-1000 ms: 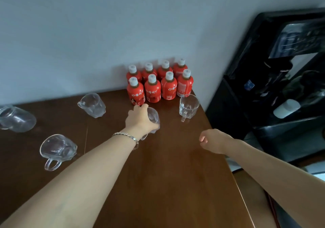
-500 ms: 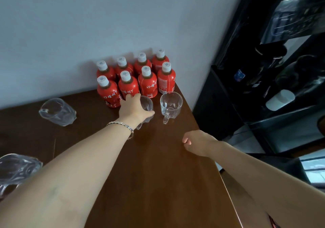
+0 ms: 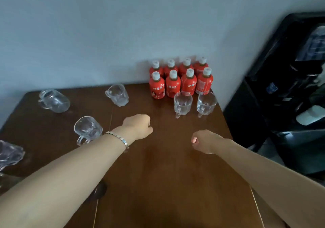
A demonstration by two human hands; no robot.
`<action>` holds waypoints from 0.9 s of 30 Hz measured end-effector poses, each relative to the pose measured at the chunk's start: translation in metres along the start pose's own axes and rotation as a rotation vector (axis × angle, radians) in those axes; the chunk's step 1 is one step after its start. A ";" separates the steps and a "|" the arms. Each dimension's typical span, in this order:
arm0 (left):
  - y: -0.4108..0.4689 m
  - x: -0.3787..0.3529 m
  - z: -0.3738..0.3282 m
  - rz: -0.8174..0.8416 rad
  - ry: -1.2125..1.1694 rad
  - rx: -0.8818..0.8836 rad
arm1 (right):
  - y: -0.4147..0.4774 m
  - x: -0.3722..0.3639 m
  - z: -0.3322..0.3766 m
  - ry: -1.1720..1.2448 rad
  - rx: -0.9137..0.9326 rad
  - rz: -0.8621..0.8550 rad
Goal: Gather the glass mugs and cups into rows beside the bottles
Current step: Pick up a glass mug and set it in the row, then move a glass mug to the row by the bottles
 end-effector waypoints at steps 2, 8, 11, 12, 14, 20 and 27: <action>-0.029 -0.007 0.040 0.003 -0.058 0.063 | -0.009 -0.006 0.036 -0.033 0.049 0.002; -0.092 -0.026 0.164 -0.019 -0.225 0.200 | -0.020 -0.028 0.153 -0.098 0.150 0.002; -0.112 -0.035 0.216 -0.039 -0.301 0.281 | -0.015 -0.036 0.216 -0.156 0.174 -0.015; -0.116 -0.037 0.230 -0.035 -0.309 0.299 | -0.011 -0.038 0.237 -0.178 0.181 -0.023; -0.120 -0.042 0.254 -0.022 -0.309 0.306 | -0.002 -0.042 0.277 -0.196 0.182 -0.051; -0.100 -0.047 0.298 -0.023 -0.283 0.266 | 0.030 -0.047 0.373 -0.006 0.070 -0.204; -0.073 -0.051 0.313 0.002 -0.240 0.216 | 0.061 -0.062 0.397 0.117 -0.080 -0.267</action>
Point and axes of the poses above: each hand's wrist, its own y-axis towards the middle knuckle, its own x-axis out of the back of the hand, z = x × y, the point moved 3 cm from there along y, towards the middle knuckle, and after that the axes turned 7 degrees about -x, right-handed, at the moved point
